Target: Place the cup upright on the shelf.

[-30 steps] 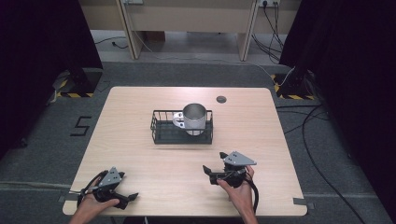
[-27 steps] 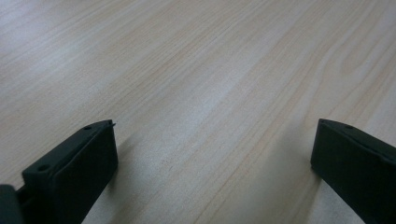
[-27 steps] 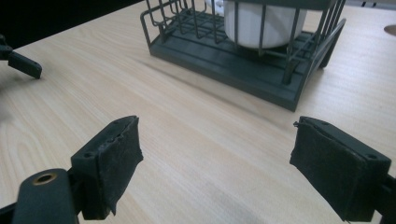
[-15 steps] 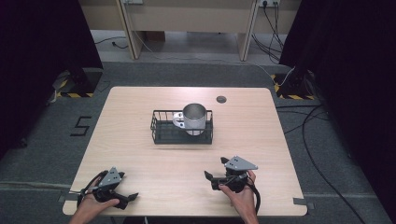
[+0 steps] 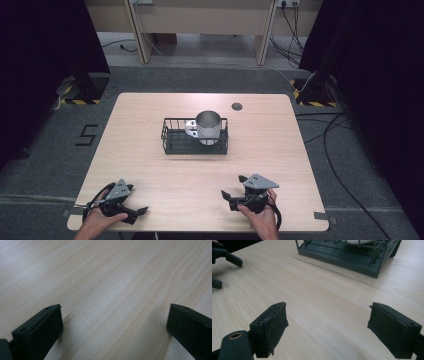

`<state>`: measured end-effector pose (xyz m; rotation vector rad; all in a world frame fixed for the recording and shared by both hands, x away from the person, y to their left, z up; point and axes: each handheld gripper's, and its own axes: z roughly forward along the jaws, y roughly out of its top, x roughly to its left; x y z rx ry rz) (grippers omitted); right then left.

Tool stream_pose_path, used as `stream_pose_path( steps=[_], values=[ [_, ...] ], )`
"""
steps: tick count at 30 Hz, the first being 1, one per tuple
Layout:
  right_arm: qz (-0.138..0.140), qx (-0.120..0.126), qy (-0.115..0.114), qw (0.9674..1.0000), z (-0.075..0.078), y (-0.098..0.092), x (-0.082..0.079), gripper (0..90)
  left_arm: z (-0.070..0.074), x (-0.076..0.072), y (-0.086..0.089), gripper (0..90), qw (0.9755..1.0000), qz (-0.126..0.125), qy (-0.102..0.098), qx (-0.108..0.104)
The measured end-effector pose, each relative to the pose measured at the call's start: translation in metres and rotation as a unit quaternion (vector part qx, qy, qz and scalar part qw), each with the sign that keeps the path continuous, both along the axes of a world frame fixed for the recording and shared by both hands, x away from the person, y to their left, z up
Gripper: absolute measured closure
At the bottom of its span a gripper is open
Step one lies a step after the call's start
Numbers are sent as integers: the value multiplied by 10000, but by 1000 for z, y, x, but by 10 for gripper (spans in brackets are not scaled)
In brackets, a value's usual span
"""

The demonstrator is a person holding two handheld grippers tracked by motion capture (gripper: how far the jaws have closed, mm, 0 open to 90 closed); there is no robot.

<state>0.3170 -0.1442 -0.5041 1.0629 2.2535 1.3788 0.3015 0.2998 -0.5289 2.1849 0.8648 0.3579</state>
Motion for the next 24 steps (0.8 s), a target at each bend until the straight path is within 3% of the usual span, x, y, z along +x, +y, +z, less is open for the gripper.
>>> stream_pose_path(
  steps=[13, 24],
  values=[
    [-135, -224, 221, 9994, -8, -8, -11, 152, 0, 0, 0, 0, 10000, 0, 0, -1],
    [-218, -579, 322, 9976, -15, -12, -17, 153, 0, 0, 0, 0, 10000, 0, -1, -1]
  ],
)
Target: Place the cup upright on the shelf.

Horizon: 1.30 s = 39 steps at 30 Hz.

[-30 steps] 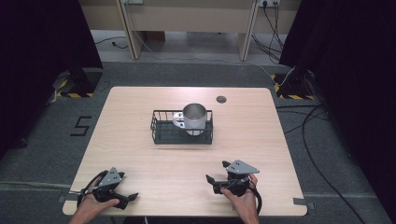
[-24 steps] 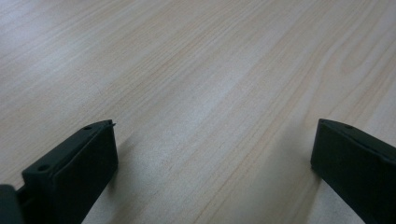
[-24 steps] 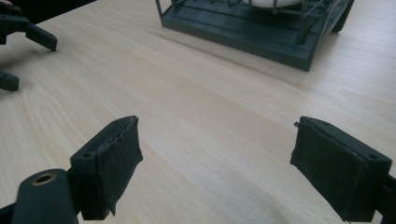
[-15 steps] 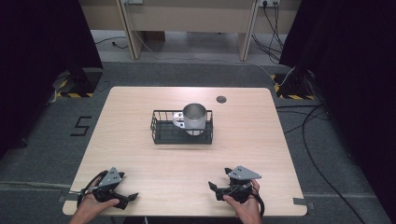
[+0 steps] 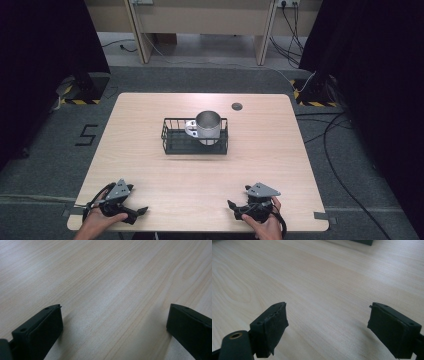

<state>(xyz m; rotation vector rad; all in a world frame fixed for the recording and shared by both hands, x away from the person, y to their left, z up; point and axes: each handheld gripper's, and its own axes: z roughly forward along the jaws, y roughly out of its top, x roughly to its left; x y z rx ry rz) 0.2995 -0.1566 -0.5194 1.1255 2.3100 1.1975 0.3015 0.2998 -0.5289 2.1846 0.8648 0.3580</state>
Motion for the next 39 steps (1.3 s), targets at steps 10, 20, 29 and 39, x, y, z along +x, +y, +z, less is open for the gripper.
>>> stream_pose_path(
  steps=[10, 20, 29, 39],
  values=[
    [191, -581, 27, 9981, -6, 4, -5, 126, 0, 0, 0, 0, 10000, -4, -1, 4],
    [296, -632, 49, 9976, -9, 5, -5, 5, 0, 0, 0, 0, 10000, -2, -1, 6],
    [284, -616, 25, 9977, -9, 5, -6, 4, 0, 0, 0, 0, 10000, -4, -1, -1],
    [279, -610, 25, 9977, -9, 5, -6, 5, 0, 0, 0, 0, 10000, -1, -1, 5]
  ],
)
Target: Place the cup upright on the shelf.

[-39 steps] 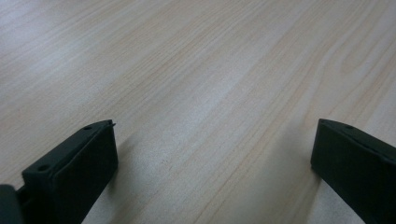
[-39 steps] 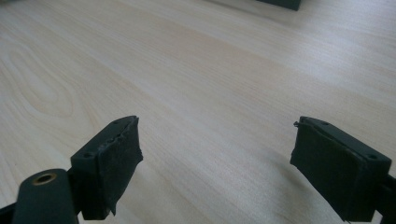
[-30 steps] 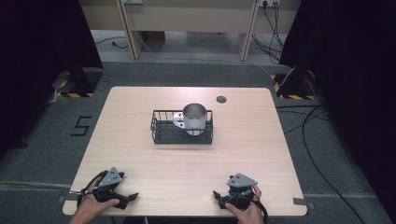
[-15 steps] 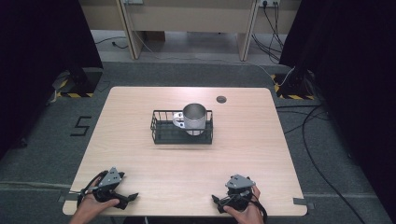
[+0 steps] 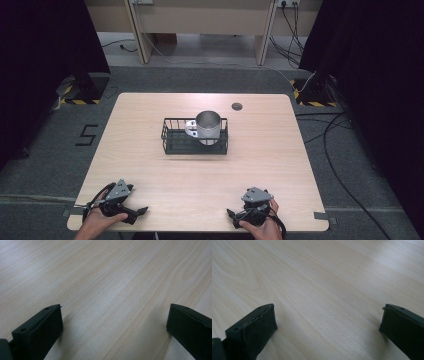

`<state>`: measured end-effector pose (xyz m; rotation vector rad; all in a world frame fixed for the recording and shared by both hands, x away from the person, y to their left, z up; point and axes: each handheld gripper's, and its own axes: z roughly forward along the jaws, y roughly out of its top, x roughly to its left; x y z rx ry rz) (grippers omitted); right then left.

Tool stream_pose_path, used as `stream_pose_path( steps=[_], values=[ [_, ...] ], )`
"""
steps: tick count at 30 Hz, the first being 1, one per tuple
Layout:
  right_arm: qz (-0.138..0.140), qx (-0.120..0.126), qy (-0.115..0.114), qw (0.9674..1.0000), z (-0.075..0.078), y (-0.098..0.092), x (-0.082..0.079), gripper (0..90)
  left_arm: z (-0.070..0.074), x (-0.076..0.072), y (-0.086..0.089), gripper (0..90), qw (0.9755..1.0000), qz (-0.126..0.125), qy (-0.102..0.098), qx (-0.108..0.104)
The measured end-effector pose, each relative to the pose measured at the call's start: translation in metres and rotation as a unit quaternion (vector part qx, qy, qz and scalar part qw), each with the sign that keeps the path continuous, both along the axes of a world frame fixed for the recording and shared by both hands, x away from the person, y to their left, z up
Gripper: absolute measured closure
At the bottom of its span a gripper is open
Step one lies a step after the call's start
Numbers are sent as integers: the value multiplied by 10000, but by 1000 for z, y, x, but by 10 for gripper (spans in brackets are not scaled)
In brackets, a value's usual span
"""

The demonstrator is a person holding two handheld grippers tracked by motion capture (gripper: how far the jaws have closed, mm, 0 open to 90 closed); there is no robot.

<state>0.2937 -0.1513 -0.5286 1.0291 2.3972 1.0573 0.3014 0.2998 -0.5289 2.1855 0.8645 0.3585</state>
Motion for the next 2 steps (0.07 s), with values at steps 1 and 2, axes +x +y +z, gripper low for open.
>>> stream_pose_path(
  steps=[1, 2],
  values=[
    [-2, 2, 0, 10000, 0, 0, 0, 5, 0, 0, 0, 0, 10000, -1, 3, 1],
    [-2, 1, -1, 10000, 0, 0, 0, 5, 0, 0, 0, 0, 10000, 1, 4, -1]
  ],
)
